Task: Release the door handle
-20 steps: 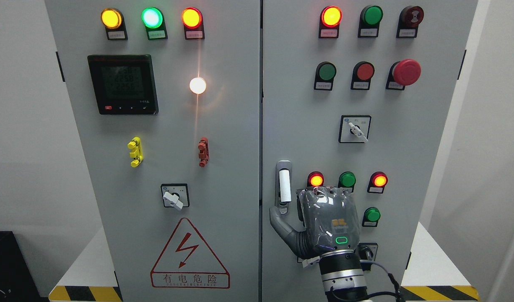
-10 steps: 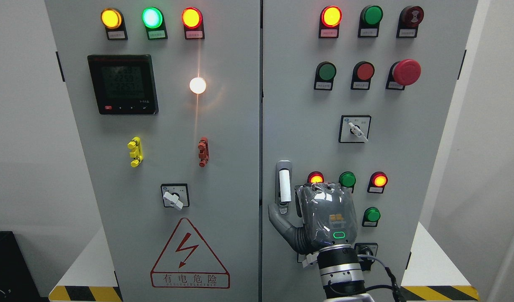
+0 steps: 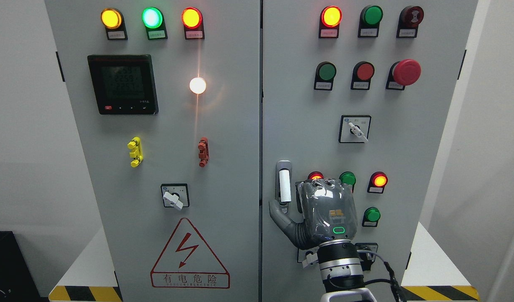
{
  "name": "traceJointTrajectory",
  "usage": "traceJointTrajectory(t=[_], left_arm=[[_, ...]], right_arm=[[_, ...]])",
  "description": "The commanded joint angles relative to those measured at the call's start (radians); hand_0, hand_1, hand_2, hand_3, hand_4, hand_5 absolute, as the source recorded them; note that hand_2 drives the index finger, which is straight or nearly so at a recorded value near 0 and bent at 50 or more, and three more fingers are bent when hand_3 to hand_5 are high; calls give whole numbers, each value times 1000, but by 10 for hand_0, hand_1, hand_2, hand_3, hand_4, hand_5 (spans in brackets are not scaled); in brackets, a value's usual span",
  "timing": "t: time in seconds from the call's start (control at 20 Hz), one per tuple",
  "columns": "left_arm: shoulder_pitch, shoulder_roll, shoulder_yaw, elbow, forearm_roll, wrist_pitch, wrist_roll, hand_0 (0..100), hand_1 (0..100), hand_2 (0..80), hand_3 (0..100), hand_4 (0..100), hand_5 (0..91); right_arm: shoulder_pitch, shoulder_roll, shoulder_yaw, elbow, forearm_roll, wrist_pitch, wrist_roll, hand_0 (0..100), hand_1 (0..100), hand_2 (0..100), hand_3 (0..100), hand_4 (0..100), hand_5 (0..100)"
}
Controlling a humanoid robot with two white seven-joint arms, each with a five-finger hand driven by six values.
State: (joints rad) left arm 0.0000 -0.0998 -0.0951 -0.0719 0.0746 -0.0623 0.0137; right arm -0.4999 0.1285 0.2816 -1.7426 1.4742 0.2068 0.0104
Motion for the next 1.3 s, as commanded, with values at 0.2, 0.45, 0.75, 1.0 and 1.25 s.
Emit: traceJointTrajectory(t=[0.2, 0.45, 0.75, 1.0, 1.25], left_arm=[[17, 0, 0, 0, -1, -1, 0, 120, 556, 0, 0, 0, 0], [17, 0, 0, 0, 1, -1, 0, 120, 556, 0, 0, 0, 0], [17, 0, 0, 1, -1, -1, 0, 120, 556, 0, 0, 0, 0], [17, 0, 0, 0, -1, -1, 0, 120, 556, 0, 0, 0, 0], [17, 0, 0, 0, 1, -1, 0, 120, 556, 0, 0, 0, 0]], right_arm=[[-17, 0, -16, 28, 0, 2, -3, 306, 290, 908, 1000, 996, 960], [-17, 0, -15, 28, 0, 2, -6, 331, 299, 910, 1000, 996, 960], [-17, 0, -15, 26, 0, 2, -6, 364, 312, 908, 1000, 997, 960], [-16, 0, -15, 23, -3, 2, -6, 392, 325, 907, 1000, 999, 960], [-14, 0, -15, 20, 0, 2, -6, 421, 335, 904, 1000, 1000, 960]])
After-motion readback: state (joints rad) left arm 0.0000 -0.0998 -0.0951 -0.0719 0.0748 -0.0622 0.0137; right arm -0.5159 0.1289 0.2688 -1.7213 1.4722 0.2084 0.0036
